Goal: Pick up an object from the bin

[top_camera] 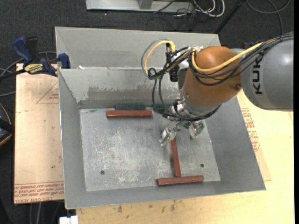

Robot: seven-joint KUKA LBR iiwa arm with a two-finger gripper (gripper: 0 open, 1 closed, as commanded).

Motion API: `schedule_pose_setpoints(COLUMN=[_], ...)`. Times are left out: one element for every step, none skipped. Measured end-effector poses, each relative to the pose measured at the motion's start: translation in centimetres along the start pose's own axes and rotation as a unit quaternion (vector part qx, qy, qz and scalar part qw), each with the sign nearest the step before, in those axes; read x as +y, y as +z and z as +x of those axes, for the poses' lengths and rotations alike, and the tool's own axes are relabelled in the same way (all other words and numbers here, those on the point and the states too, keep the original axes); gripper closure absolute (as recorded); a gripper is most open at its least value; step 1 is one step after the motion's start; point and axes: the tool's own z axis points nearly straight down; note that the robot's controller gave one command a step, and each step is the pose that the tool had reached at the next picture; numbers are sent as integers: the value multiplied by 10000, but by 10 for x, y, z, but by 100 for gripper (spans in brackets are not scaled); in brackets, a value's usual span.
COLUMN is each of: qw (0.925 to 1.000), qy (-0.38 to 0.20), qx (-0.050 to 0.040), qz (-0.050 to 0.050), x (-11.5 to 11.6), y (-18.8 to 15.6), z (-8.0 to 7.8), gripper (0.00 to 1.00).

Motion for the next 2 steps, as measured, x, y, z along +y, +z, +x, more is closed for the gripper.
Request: schedule_pose_setpoints(qw=[10000,9640], qy=[0,-2658], qx=[1,13], qz=[5,3], x=[-1,17], y=[-1,57], z=[-1,5], gripper=[0,100])
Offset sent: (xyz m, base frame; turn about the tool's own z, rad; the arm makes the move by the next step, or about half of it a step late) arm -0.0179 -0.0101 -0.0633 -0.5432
